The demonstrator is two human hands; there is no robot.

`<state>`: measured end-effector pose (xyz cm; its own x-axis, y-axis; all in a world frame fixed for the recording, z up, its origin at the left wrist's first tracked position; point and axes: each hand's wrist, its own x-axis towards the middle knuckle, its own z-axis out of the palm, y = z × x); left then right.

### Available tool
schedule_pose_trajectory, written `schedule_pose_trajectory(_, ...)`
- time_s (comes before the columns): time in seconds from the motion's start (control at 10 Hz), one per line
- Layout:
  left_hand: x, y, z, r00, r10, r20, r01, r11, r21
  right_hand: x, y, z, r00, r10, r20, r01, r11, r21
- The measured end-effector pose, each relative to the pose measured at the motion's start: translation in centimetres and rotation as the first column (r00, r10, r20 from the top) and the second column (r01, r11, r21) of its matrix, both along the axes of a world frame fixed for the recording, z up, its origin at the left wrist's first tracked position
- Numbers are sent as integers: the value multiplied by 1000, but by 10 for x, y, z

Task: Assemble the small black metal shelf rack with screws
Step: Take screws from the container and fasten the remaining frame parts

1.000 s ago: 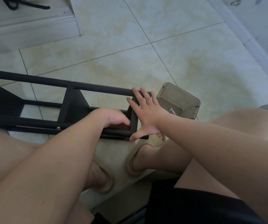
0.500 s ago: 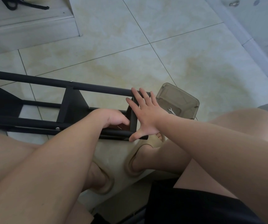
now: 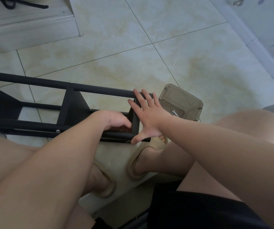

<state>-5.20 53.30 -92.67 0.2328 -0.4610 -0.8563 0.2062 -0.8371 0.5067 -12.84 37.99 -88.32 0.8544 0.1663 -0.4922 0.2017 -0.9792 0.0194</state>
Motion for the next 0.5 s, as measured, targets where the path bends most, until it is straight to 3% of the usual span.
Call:
schedule_pose_trajectory(0.2,1,-2,-2,996,-41,82,38,999,31,0,0,0,1000,0,4,0,1000,1)
schedule_pose_trajectory(0.4,2,2,-1,999,18,-34,-20,998,-54,0,0,0,1000,2,3,-2,1000,-4)
schedule_pose_trajectory(0.5,0,0,-1,1000,19,-1,-19,1000,-18,0,0,-1,1000,1,5,-1,1000,-6)
